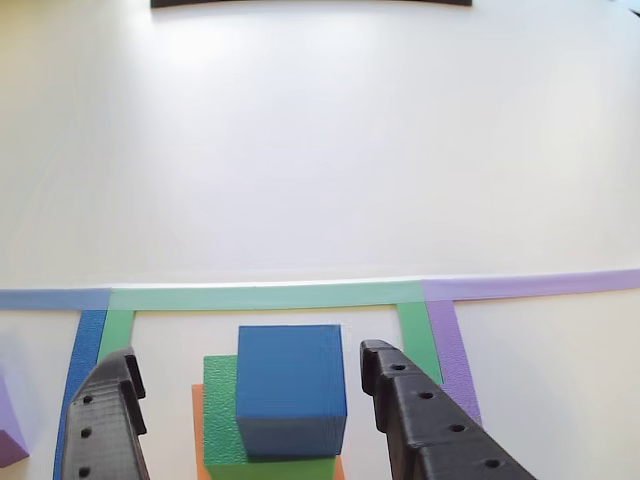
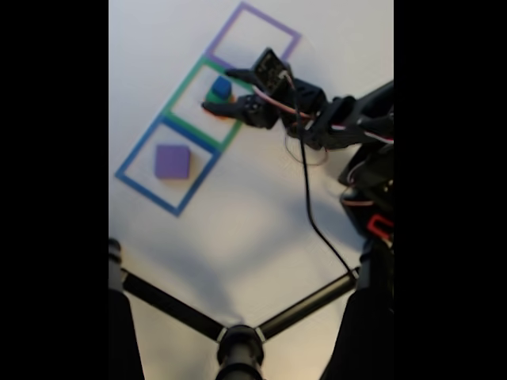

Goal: Tower of hanoi

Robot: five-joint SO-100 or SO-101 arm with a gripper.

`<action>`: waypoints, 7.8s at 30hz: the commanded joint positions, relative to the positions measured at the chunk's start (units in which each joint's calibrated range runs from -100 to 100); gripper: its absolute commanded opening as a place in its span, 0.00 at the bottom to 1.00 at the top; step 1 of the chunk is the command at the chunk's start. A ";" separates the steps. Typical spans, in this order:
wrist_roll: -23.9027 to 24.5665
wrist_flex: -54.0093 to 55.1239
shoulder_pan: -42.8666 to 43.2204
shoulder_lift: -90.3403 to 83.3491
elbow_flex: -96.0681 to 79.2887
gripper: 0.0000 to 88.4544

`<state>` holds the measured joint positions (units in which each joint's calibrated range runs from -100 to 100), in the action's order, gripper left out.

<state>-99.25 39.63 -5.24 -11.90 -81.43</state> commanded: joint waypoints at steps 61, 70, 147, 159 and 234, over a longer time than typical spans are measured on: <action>-0.75 -83.46 6.27 -30.89 40.95 0.01; -0.75 -121.18 10.47 -31.93 67.93 0.01; -0.75 -0.98 28.08 15.74 15.68 0.23; -0.75 -0.26 27.39 13.26 16.41 0.29; -0.75 -64.12 -11.72 -54.21 5.87 0.46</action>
<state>-100.00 -40.83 -18.52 -67.55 -68.62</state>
